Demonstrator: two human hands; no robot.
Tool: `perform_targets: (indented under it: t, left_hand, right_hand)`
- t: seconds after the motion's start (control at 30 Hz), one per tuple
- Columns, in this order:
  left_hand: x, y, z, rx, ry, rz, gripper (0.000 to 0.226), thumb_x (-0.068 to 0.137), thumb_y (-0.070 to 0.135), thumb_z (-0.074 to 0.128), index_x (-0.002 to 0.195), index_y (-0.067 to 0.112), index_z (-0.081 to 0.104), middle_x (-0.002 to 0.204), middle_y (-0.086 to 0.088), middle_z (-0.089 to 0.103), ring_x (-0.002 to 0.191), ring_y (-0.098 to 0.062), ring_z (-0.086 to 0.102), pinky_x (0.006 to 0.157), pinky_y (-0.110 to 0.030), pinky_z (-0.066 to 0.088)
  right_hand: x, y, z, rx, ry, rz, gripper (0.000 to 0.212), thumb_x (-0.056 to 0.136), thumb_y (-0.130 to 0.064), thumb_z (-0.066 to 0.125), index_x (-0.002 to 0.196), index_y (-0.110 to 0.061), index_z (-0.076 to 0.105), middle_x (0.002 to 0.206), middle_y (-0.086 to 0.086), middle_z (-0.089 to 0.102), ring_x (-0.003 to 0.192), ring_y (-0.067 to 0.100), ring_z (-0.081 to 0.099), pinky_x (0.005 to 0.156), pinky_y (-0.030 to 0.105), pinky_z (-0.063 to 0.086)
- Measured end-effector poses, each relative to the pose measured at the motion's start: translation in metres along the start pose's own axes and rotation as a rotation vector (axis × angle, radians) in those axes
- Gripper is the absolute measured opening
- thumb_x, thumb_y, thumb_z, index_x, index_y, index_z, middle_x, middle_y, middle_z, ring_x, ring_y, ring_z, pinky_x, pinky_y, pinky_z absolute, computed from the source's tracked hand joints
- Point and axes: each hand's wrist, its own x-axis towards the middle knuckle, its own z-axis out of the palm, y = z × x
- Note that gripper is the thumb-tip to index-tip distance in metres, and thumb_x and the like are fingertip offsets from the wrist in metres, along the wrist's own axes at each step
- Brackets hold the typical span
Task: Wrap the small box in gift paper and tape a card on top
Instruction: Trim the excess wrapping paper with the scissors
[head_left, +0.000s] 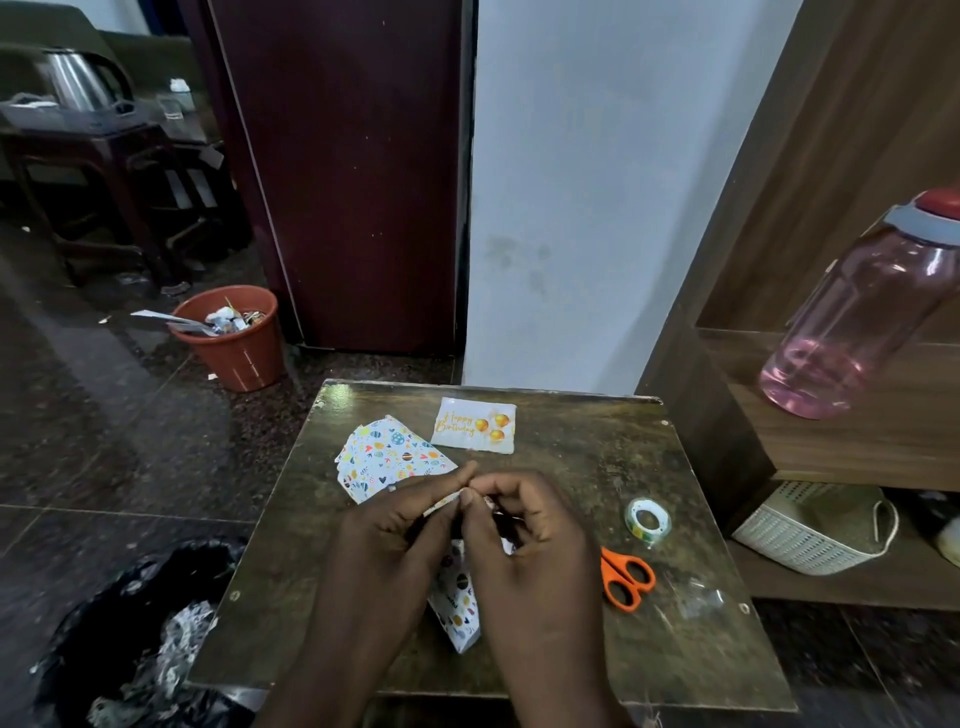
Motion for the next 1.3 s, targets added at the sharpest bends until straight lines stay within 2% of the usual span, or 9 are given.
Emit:
perform_targets:
  t: [0.13, 0.33, 0.43, 0.57, 0.7, 0.83, 1.03, 1.13, 1.3]
  left_hand:
    - [0.000, -0.001, 0.002, -0.227, -0.040, -0.152, 0.035, 0.091, 0.005, 0.070, 0.121, 0.023, 0.076, 0.107, 0.005, 0.080, 0.102, -0.009, 0.075, 0.084, -0.018, 0.056]
    - [0.005, -0.004, 0.009, -0.477, -0.042, -0.288, 0.046, 0.073, 0.014, 0.074, 0.119, 0.015, 0.075, 0.077, 0.004, 0.074, 0.069, -0.016, 0.069, 0.067, -0.024, 0.059]
    - [0.006, -0.007, 0.008, -0.529, -0.052, -0.292, 0.046, 0.074, 0.010, 0.074, 0.120, 0.011, 0.075, 0.083, 0.000, 0.078, 0.074, -0.012, 0.072, 0.066, -0.023, 0.057]
    - [0.009, -0.012, 0.005, -0.624, -0.026, -0.322, 0.042, 0.077, 0.011, 0.073, 0.118, 0.018, 0.078, 0.115, -0.014, 0.077, 0.106, -0.026, 0.071, 0.089, -0.038, 0.057]
    - [0.011, -0.013, 0.000, -0.637, -0.012, -0.360, 0.040, 0.080, 0.010, 0.072, 0.118, 0.019, 0.077, 0.122, -0.012, 0.075, 0.105, -0.024, 0.072, 0.084, -0.033, 0.059]
    - [0.005, -0.005, 0.003, -0.591, -0.055, -0.355, 0.037, 0.084, 0.017, 0.067, 0.119, 0.017, 0.077, 0.104, -0.016, 0.078, 0.088, -0.017, 0.074, 0.076, -0.025, 0.061]
    - [0.005, 0.000, 0.010, -0.618, -0.046, -0.374, 0.040, 0.084, 0.014, 0.068, 0.123, 0.008, 0.074, 0.112, -0.020, 0.076, 0.096, -0.028, 0.076, 0.084, -0.036, 0.063]
    - [0.008, -0.001, 0.007, -0.653, -0.023, -0.398, 0.050, 0.074, 0.004, 0.074, 0.123, 0.011, 0.073, 0.106, -0.020, 0.077, 0.088, -0.026, 0.076, 0.074, -0.028, 0.063]
    - [0.009, -0.003, 0.000, -0.639, 0.090, -0.352, 0.039, 0.065, 0.005, 0.079, 0.104, 0.013, 0.079, 0.088, -0.019, 0.077, 0.074, -0.023, 0.075, 0.068, -0.026, 0.060]
  right_hand:
    - [0.006, 0.001, -0.006, 0.060, 0.029, 0.129, 0.025, 0.088, -0.007, 0.072, 0.086, -0.032, 0.067, 0.078, -0.006, 0.073, 0.074, 0.013, 0.071, 0.071, 0.045, 0.059]
    - [0.010, 0.001, -0.014, -0.181, 0.004, -0.076, 0.031, 0.084, 0.003, 0.071, 0.080, -0.027, 0.064, 0.086, -0.016, 0.067, 0.088, 0.007, 0.067, 0.074, 0.025, 0.052]
    - [0.009, -0.001, -0.013, -0.245, -0.051, -0.220, 0.029, 0.085, 0.001, 0.066, 0.086, -0.028, 0.066, 0.094, -0.018, 0.067, 0.095, 0.006, 0.067, 0.079, 0.025, 0.051]
    - [0.006, 0.000, -0.012, -0.274, -0.145, -0.300, 0.029, 0.090, -0.013, 0.063, 0.111, -0.032, 0.069, 0.114, -0.021, 0.068, 0.111, -0.003, 0.062, 0.091, 0.017, 0.049]
    - [0.004, 0.003, -0.010, -0.317, -0.237, -0.248, 0.043, 0.090, -0.019, 0.068, 0.127, -0.039, 0.061, 0.125, -0.021, 0.066, 0.116, -0.015, 0.054, 0.094, 0.002, 0.039]
    - [0.011, 0.005, -0.016, -0.247, -0.168, -0.135, 0.032, 0.092, -0.009, 0.071, 0.112, -0.035, 0.073, 0.108, -0.024, 0.072, 0.103, -0.004, 0.067, 0.087, 0.019, 0.052]
    - [0.019, -0.001, -0.025, -0.054, -0.147, -0.020, 0.026, 0.090, -0.002, 0.072, 0.085, -0.028, 0.071, 0.082, -0.013, 0.073, 0.081, 0.012, 0.072, 0.073, 0.038, 0.059]
    - [0.019, -0.003, -0.026, 0.044, -0.192, -0.029, 0.030, 0.092, 0.003, 0.069, 0.088, -0.027, 0.073, 0.083, -0.008, 0.076, 0.079, 0.017, 0.074, 0.075, 0.044, 0.060]
    - [0.018, -0.004, -0.028, 0.099, -0.336, -0.022, 0.034, 0.096, 0.002, 0.064, 0.107, -0.028, 0.076, 0.102, -0.012, 0.078, 0.100, 0.011, 0.074, 0.088, 0.044, 0.060]
